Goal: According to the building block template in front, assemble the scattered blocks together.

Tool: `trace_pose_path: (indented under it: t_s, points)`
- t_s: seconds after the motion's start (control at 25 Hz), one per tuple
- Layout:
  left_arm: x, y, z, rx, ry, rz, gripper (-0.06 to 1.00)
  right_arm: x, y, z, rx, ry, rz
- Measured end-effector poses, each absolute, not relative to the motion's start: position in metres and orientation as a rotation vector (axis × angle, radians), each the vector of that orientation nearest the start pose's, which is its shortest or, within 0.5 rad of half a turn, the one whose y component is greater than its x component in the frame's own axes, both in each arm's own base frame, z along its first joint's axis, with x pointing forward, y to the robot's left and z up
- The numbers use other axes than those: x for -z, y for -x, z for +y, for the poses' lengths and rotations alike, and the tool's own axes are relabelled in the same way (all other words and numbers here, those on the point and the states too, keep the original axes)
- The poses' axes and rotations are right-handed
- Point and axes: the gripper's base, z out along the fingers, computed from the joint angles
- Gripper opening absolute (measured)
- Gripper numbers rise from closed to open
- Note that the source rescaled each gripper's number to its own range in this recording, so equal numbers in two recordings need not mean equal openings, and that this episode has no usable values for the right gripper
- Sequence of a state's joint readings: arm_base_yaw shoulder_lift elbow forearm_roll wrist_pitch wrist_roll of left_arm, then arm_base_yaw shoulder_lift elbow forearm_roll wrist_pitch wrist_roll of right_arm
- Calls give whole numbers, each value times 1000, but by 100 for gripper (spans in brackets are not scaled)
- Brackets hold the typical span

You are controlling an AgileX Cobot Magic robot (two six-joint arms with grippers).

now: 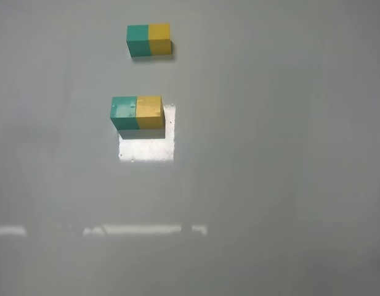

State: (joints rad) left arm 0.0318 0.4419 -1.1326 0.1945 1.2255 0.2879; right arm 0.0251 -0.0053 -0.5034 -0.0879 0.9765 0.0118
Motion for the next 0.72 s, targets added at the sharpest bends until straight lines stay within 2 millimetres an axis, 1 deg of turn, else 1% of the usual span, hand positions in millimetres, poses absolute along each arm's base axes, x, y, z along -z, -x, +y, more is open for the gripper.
trace_pose_path:
  t_s: [0.08,0.2,0.32,0.4,0.44,0.52,0.6,0.72]
  points:
    - [-415,13,11,-396,-136,2003,100,-285,3,-7,79,13,1949]
    - [-387,29,4,-323,-81,1983,100,-285,3,-7,79,13,1949]
    - [-358,39,-3,-204,-38,1972,100,-285,3,-7,79,13,1949]
    - [-339,45,-6,-154,-36,1958,100,-285,3,-7,79,13,1949]
    - [-330,44,-7,-127,-42,1964,100,-285,3,-7,79,13,1949]
    - [-320,41,-8,-67,-68,1981,100,-285,3,-7,79,13,1949]
    - [-316,37,-10,13,-62,1983,97,-285,3,-7,79,13,1949]
    - [-313,32,-7,71,49,1977,87,-285,3,-7,79,13,1949]
